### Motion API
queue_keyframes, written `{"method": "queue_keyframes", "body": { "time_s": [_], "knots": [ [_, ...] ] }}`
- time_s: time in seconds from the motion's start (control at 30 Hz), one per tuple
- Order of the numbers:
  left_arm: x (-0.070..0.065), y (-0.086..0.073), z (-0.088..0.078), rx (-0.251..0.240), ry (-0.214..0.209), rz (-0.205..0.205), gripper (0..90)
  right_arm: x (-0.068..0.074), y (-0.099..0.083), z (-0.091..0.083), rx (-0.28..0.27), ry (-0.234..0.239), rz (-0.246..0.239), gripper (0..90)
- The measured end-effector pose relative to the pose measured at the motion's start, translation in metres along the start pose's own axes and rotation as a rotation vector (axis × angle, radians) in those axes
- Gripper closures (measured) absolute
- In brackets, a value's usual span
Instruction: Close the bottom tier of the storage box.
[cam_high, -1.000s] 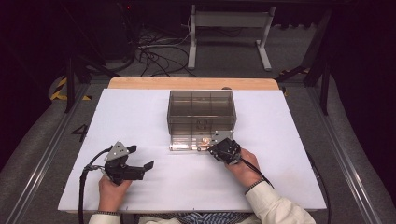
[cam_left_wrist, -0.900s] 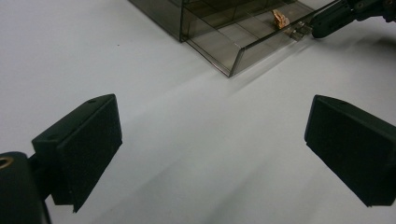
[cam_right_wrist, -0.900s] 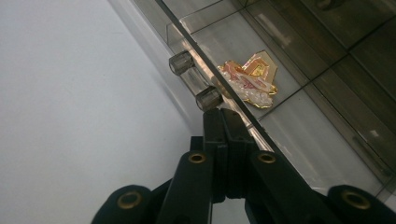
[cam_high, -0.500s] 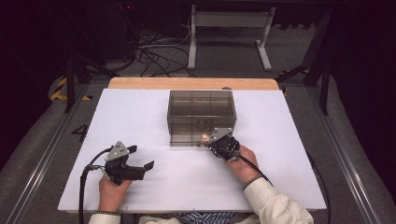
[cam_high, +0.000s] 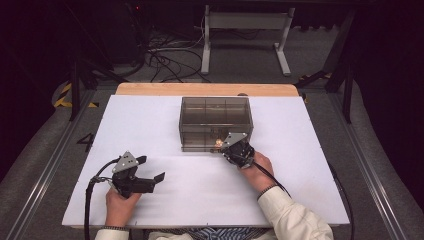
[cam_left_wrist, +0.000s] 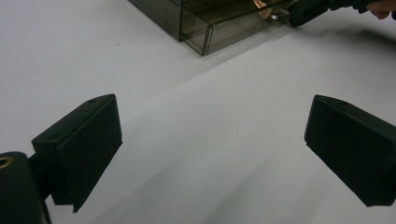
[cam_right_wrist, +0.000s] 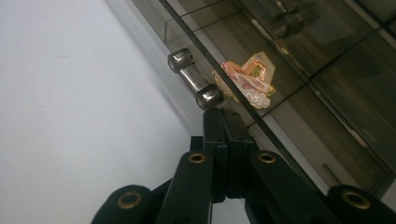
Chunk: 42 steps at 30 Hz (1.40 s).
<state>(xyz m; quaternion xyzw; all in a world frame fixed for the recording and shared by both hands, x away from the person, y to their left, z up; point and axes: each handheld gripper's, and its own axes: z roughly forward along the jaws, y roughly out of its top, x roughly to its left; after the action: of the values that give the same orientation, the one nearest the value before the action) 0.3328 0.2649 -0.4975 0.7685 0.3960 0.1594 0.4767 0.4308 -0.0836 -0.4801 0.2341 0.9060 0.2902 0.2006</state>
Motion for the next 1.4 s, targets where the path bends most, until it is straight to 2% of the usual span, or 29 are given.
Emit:
{"method": "queue_keyframes", "body": {
  "time_s": [0.53,1.1,1.4],
  "knots": [
    [0.0,0.0,0.0,-0.002,-0.002,-0.004,4.9,-0.007,0.002,0.008,-0.024,-0.045,0.007,90.0],
    [0.0,0.0,0.0,-0.006,-0.002,0.0,4.9,-0.014,0.005,0.014,-0.037,-0.064,0.037,90.0],
    [0.0,0.0,-0.001,-0.008,-0.003,0.0,4.9,-0.017,0.006,0.018,-0.034,-0.042,0.065,90.0]
  ]
}}
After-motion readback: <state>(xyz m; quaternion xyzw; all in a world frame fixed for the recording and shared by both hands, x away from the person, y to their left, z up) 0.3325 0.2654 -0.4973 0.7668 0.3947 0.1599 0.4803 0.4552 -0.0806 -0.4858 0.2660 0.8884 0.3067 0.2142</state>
